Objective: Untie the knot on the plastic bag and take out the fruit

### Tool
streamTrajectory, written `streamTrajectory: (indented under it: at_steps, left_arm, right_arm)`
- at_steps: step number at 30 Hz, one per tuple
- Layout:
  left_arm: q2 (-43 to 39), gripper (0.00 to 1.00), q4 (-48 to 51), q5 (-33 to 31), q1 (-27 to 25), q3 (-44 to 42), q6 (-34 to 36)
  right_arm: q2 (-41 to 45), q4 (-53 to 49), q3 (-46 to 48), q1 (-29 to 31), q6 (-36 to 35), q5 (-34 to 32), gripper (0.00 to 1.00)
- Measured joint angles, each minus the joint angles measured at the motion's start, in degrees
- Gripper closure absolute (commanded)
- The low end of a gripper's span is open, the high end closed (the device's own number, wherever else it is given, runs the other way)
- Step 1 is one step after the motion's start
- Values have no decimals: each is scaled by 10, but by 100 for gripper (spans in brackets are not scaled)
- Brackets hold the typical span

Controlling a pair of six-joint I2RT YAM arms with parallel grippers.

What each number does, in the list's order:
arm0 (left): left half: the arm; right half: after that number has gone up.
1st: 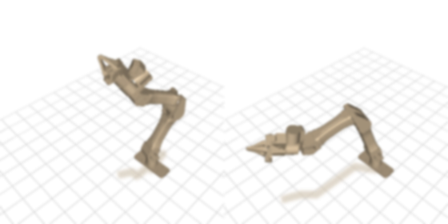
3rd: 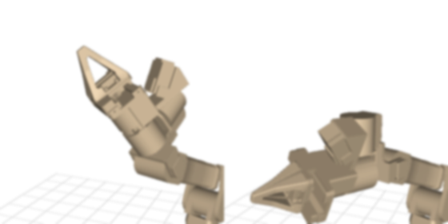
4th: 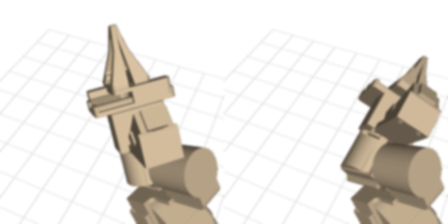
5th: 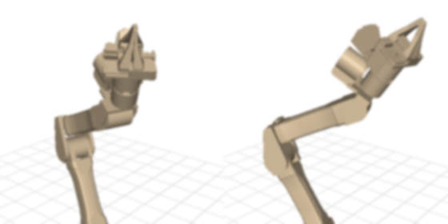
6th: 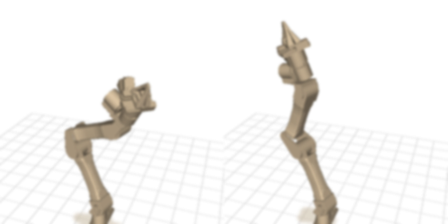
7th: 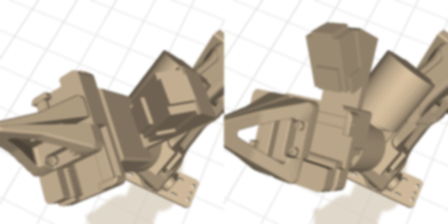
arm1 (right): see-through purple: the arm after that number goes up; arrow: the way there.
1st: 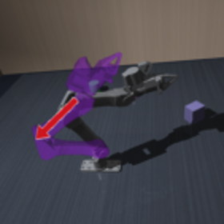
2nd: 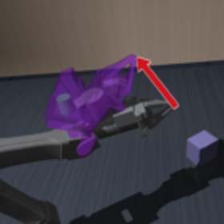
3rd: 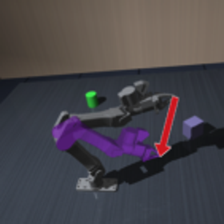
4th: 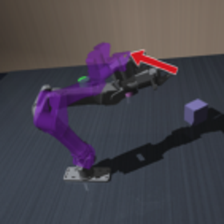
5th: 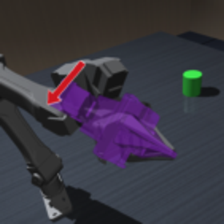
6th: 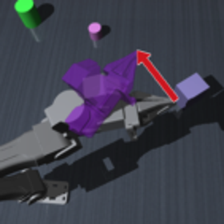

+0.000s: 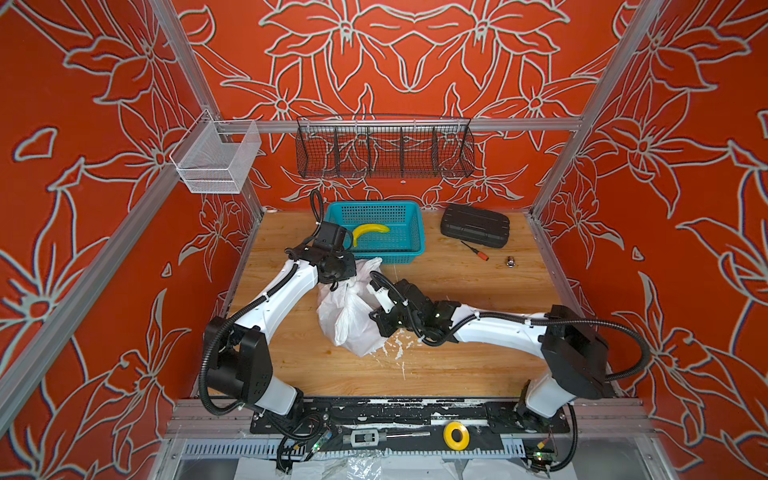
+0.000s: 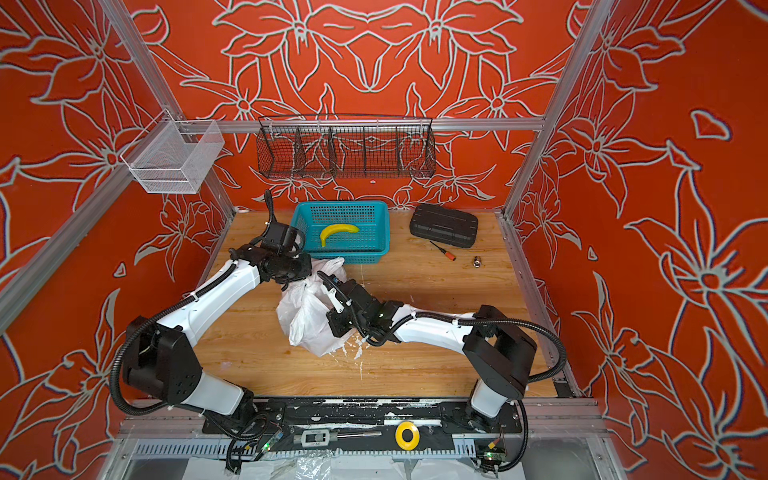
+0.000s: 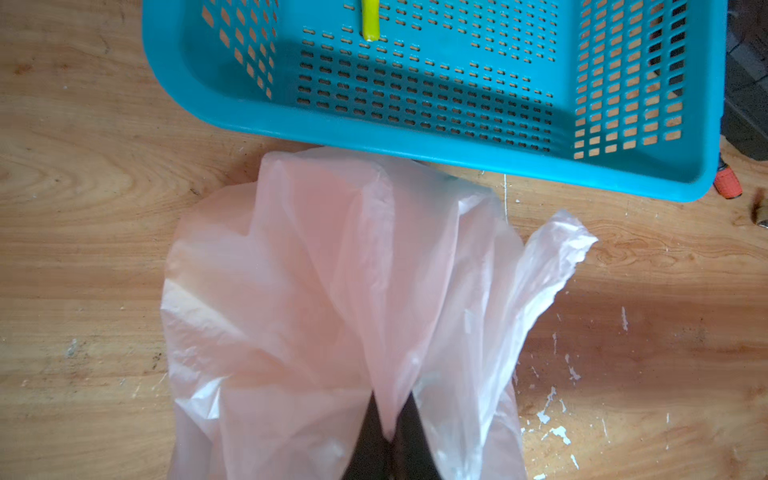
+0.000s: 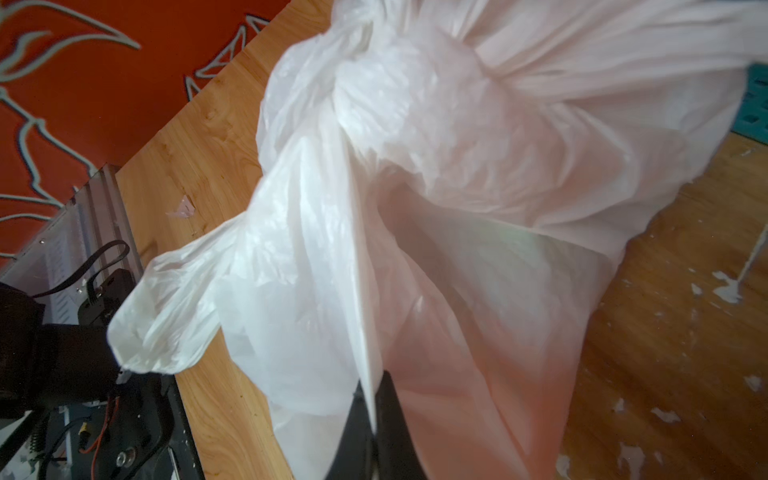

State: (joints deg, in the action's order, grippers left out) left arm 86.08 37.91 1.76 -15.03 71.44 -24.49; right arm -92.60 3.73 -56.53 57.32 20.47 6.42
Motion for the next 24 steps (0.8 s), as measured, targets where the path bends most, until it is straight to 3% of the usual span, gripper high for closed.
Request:
streamTrajectory:
  at_steps: [13, 18, 21, 24]
  left_arm:
    - [-38, 100, 6, -17, 21, -18, 5]
    - [-54, 100, -3, 18, 23, -36, 7]
    - [-55, 69, -8, 36, 23, -38, 10]
    - [-64, 54, -9, 39, 22, -38, 16]
  right_arm:
    - [117, 5, 149, -70, 23, -33, 100]
    - [149, -36, 151, -94, 40, -25, 64]
    - [153, -65, 122, -94, 37, -5, 52]
    - [161, -76, 90, -92, 25, 8, 48]
